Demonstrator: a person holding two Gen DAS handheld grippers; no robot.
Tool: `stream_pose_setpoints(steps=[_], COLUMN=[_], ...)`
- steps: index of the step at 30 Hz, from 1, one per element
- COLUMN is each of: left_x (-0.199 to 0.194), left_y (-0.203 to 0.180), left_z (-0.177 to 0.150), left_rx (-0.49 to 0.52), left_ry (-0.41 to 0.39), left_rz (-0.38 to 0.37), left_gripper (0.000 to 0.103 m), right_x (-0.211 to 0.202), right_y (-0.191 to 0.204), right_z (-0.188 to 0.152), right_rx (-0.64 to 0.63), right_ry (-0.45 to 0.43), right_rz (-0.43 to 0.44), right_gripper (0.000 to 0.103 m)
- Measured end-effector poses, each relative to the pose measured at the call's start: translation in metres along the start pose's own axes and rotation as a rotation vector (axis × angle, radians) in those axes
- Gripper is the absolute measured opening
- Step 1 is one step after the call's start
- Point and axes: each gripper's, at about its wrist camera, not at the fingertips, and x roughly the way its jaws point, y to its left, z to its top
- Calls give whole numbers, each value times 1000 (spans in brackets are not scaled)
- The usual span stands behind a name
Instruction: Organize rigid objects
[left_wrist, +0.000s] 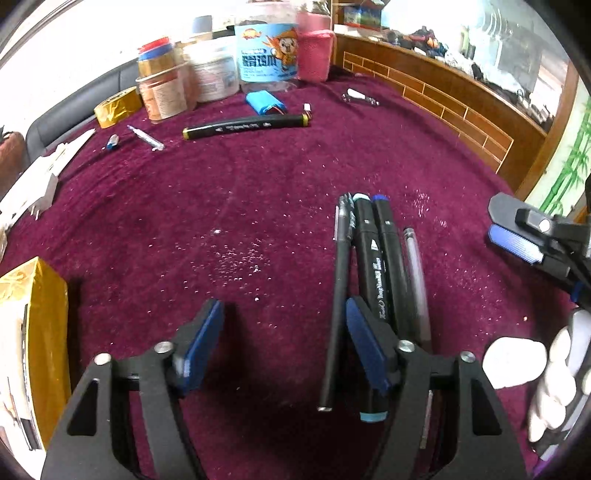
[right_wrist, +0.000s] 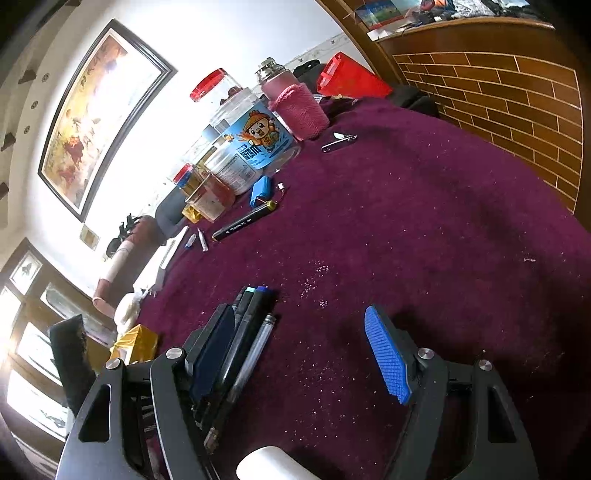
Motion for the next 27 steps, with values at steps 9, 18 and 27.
stream_pose_setpoints(steps=[9,18,27], left_x=[6,-21,-11], left_y=[-14,16,-7], left_z=[8,-28,-17], left_rx=[35,-54,0], left_ry=[-4,29,-32], left_rz=[-38,-61,-64], left_gripper=[5,10,6], right_x=[7,8,9], right_y=[-12,-10,-4], right_z=[0,0,-3], right_rx=[60,43,12], right_ry=[42,43,37], right_rz=[18,3,-27], right_gripper=[68,68,68])
